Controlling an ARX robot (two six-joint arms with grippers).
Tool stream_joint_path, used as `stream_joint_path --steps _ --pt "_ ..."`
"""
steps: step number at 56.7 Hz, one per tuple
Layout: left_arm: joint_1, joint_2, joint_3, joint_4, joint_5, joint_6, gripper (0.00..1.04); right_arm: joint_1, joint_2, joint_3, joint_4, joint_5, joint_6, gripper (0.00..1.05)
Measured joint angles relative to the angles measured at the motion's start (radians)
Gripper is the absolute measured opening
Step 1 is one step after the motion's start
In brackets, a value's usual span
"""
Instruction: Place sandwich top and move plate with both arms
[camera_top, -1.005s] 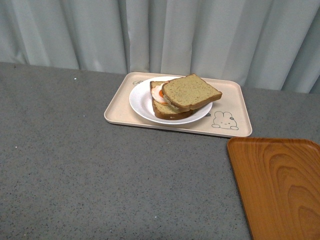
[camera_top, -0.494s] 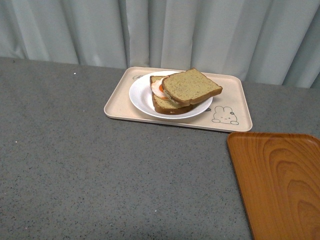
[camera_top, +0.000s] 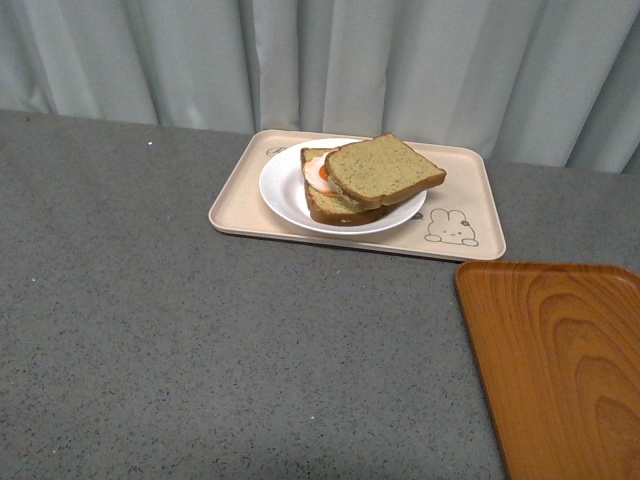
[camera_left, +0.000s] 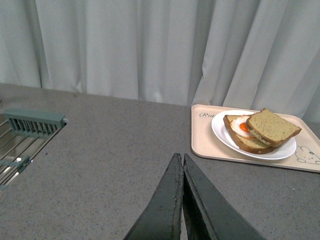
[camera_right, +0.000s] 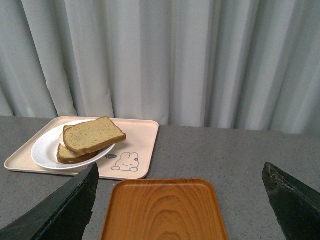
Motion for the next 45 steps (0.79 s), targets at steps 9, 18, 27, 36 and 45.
stream_joint_path --steps 9,18,27,36,45 --pt "0.0 -0.001 0.0 0.0 0.0 0.0 0.28 0.0 0.0 0.0 0.0 0.0 0.0 0.96" --pt "0.0 -0.001 0.0 -0.001 0.0 0.0 0.55 0.0 0.0 0.0 0.0 0.0 0.0 0.96" --pt "0.0 -0.001 0.0 -0.001 0.0 0.0 0.8 0.0 0.0 0.0 0.0 0.0 0.0 0.96" --pt "0.0 -0.001 0.0 -0.001 0.0 0.002 0.98 0.0 0.0 0.0 0.0 0.0 0.0 0.96" --pt "0.0 -0.001 0.0 -0.001 0.0 0.002 0.98 0.0 0.0 0.0 0.0 0.0 0.0 0.96"
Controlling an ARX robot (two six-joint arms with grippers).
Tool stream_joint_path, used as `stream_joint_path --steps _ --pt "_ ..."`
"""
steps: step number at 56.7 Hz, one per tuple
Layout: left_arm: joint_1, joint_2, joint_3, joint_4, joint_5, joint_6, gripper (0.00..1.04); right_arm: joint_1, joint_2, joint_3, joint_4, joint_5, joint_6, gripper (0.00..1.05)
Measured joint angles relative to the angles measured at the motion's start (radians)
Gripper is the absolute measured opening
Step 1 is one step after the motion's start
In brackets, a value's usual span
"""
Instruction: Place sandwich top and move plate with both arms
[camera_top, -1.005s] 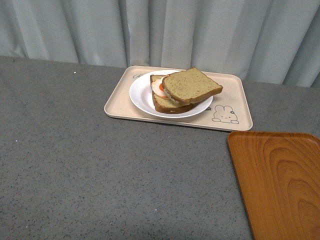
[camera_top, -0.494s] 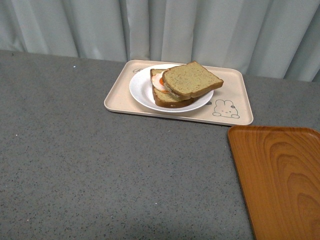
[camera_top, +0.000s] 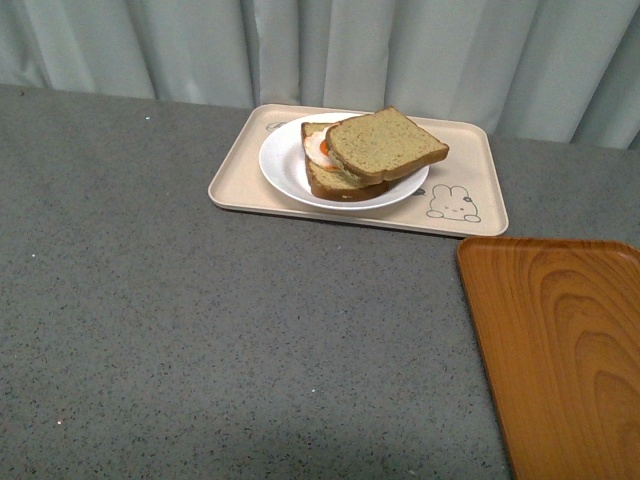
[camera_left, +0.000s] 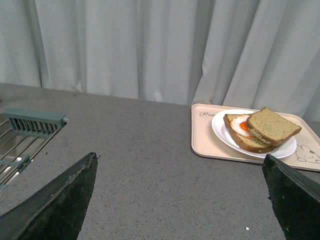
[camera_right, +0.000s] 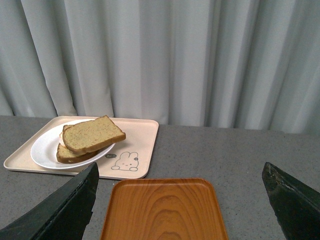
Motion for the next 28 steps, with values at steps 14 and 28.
stream_joint_path --steps 14,28 --pt "0.0 0.0 0.0 0.0 0.0 0.0 0.98 0.0 0.0 0.0 0.0 0.0 0.0 0.96" --pt "0.0 0.0 0.0 0.0 0.0 0.0 0.98 0.0 0.0 0.0 0.0 0.0 0.0 0.96"
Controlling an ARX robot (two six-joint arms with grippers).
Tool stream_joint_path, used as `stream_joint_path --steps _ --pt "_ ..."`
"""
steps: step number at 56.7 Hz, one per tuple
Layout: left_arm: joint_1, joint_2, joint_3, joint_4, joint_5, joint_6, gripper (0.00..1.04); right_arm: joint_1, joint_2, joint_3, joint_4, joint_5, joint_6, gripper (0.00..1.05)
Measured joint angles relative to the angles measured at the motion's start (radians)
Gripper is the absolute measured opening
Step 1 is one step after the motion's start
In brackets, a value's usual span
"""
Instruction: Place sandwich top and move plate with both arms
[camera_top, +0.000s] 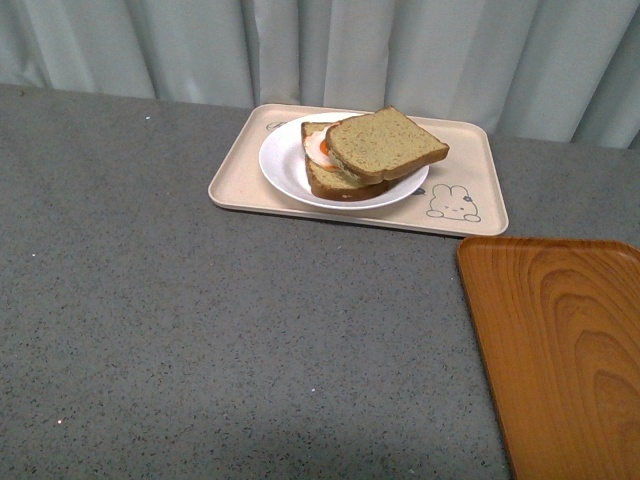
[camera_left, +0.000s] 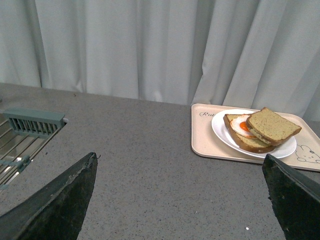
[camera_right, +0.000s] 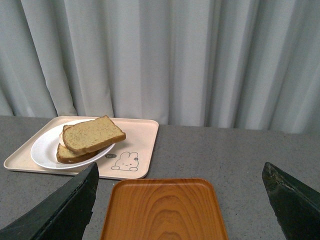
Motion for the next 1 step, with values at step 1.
stream_joint_path --steps 1 --pt "0.0 0.0 0.0 0.0 0.0 0.0 0.98 0.0 0.0 0.0 0.0 0.0 0.0 0.96"
